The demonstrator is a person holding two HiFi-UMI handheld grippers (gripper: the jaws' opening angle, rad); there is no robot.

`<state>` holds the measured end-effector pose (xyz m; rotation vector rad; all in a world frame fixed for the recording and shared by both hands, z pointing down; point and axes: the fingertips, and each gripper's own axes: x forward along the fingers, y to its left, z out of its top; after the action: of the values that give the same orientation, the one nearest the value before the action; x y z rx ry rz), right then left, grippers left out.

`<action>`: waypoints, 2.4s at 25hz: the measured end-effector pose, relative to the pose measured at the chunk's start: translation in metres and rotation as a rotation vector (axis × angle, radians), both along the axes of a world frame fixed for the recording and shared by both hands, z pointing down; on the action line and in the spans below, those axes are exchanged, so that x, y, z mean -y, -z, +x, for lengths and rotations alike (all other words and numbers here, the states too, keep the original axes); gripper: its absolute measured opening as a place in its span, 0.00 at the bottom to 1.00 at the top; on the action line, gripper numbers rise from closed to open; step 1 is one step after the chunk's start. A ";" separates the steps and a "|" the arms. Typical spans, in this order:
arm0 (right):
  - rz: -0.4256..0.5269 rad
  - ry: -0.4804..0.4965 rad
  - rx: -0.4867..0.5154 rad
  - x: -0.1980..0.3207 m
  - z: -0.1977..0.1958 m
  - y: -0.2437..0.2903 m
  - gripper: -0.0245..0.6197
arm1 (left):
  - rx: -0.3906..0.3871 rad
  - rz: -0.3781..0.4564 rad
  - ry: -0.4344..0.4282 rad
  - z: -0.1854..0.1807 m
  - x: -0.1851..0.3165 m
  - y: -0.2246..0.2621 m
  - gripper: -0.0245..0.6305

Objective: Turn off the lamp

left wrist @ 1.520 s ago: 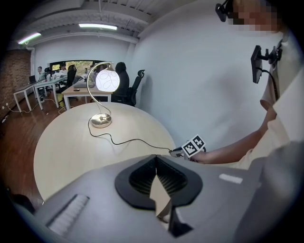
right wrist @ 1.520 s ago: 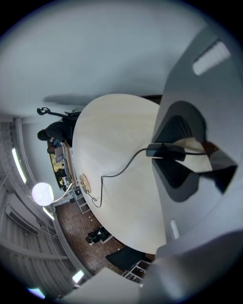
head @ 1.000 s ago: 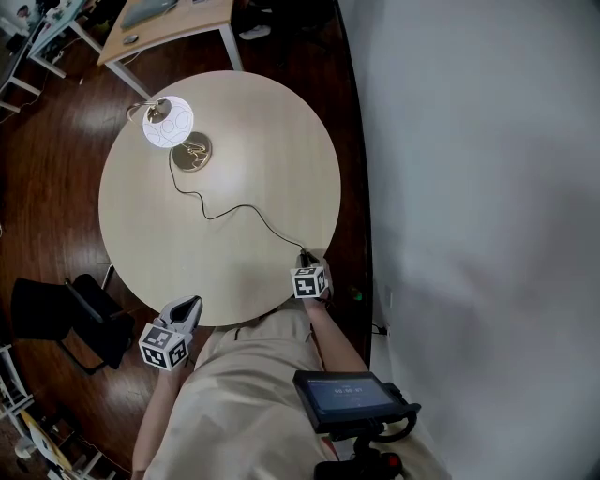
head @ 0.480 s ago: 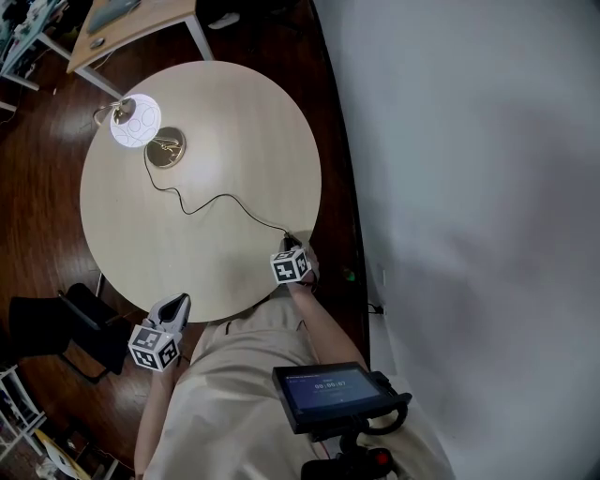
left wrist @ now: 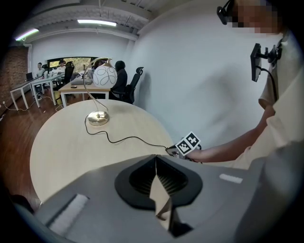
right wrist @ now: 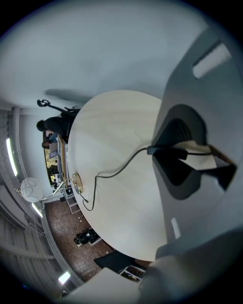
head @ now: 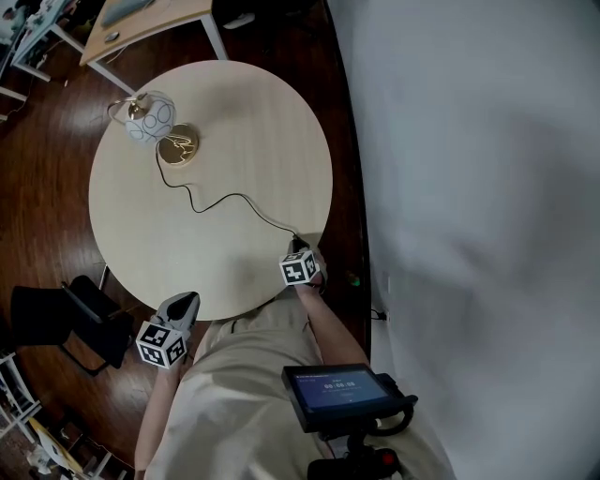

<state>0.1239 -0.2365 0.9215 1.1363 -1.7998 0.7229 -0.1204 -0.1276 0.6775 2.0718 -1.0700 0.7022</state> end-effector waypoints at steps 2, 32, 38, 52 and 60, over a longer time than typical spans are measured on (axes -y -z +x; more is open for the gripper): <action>0.006 -0.006 -0.009 0.001 0.001 0.000 0.14 | -0.001 -0.001 0.006 -0.001 0.000 0.000 0.05; 0.317 0.133 -0.124 0.001 -0.034 0.145 0.24 | -0.131 0.112 0.000 -0.053 -0.005 0.015 0.05; 0.362 0.084 -0.035 -0.005 -0.067 0.192 0.24 | -0.148 0.142 0.029 -0.086 -0.024 0.018 0.05; 0.523 0.069 -0.004 -0.059 -0.168 0.266 0.21 | -0.224 0.198 0.022 -0.167 -0.098 0.012 0.04; 0.508 -0.060 0.074 -0.146 -0.135 0.249 0.21 | -0.265 0.165 -0.030 -0.160 -0.136 -0.008 0.04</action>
<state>-0.0111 -0.0906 0.6721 1.5114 -2.0853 0.3465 -0.2801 0.0082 0.6860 2.2496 -0.9740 0.3487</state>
